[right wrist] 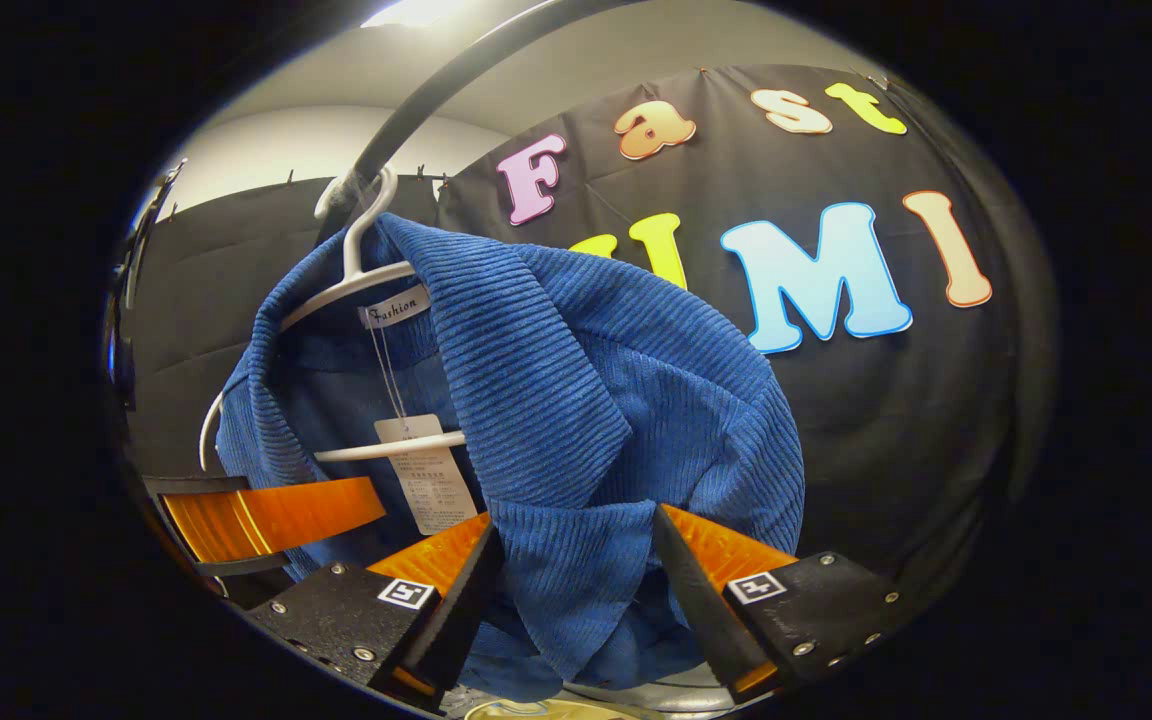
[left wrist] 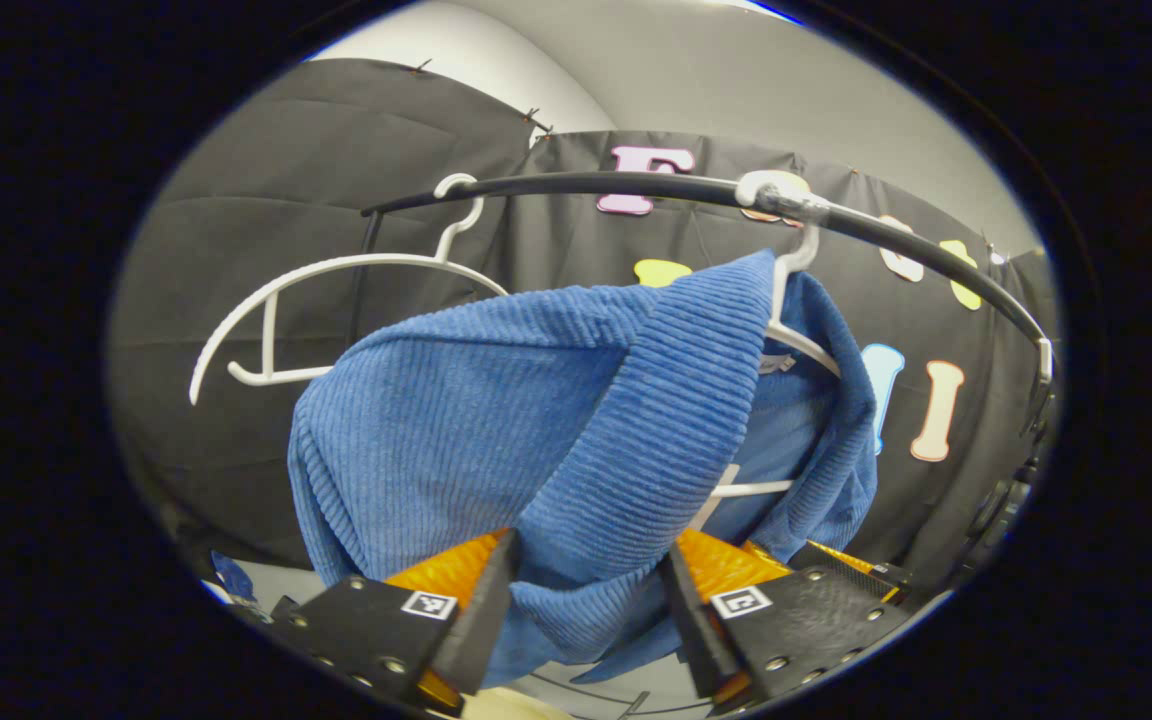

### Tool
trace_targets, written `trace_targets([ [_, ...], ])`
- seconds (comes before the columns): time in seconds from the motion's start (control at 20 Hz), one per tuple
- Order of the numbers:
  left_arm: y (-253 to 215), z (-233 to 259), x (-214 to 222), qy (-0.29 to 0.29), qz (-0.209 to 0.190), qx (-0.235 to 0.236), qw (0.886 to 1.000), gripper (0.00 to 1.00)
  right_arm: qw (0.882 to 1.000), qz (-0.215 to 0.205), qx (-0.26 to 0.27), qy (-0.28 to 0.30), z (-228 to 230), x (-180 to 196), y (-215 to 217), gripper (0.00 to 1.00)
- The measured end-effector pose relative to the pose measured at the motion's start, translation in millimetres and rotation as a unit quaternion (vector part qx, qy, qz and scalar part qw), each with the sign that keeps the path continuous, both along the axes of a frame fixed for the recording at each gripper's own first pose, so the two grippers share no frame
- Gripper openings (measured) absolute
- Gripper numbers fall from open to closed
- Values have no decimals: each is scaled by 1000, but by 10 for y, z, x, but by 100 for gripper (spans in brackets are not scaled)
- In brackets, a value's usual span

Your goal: Grasp the clothes on the hanger with both hands and then place them into the laundry hamper below.

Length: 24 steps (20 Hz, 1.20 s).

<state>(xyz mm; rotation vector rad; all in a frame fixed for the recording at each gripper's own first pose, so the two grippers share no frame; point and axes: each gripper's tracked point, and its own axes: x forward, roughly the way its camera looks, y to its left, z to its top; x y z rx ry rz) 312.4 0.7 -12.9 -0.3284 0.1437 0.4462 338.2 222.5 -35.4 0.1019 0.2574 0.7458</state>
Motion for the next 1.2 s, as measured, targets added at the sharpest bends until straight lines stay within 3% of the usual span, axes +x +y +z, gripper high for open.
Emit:
trace_targets([
  [0.1, -31, -29, -3, -19, -28, -31, 999, 60, 1000, 2, 6, 5, -7, -16, 5, 81],
  [0.2, 56, -55, -107, -21, -9, -40, 999, 26, 1000, 14, 14, 20, -14, -51, 37, 60],
  [0.25, 37, -10, -154, -30, -15, -40, 999, 9, 999, 8, 19, 26, -16, -8, 3, 42],
  [0.3, -15, 11, -138, -37, -33, -41, 998, 14, 999, -3, 25, 31, 1, 49, -51, 32],
  [0.35, -45, 16, -112, -40, -44, -42, 997, 14, 999, -14, 35, 35, 12, 96, -75, 12],
  [0.4, -80, 0, -132, -45, -50, -40, 997, 14, 998, -16, 44, 43, 22, 110, -72, 7],
  [0.45, -66, 24, -195, -56, -46, -34, 997, 8, 997, -13, 50, 49, 21, 50, -82, 4],
  [0.5, -97, 74, -187, -67, -51, -38, 996, 2, 997, -12, 54, 50, 34, 39, -93, 1],
  [0.55, -117, 98, -214, -71, -54, -42, 995, 7, 997, -16, 55, 44, 45, 71, -117, 0],
  [0.6, -135, 110, -238, -74, -61, -46, 994, 2, 997, -20, 55, 40, 66, 101, -150, 0],
  [0.85, -124, 198, -345, -82, -61, -47, 994, 2, 997, -36, 64, 27, 122, 157, -218, 0],
  [1.2, -14, 559, -619, -93, -37, 0, 995, 1, 994, -80, 72, -25, 340, 259, -491, 0],
])
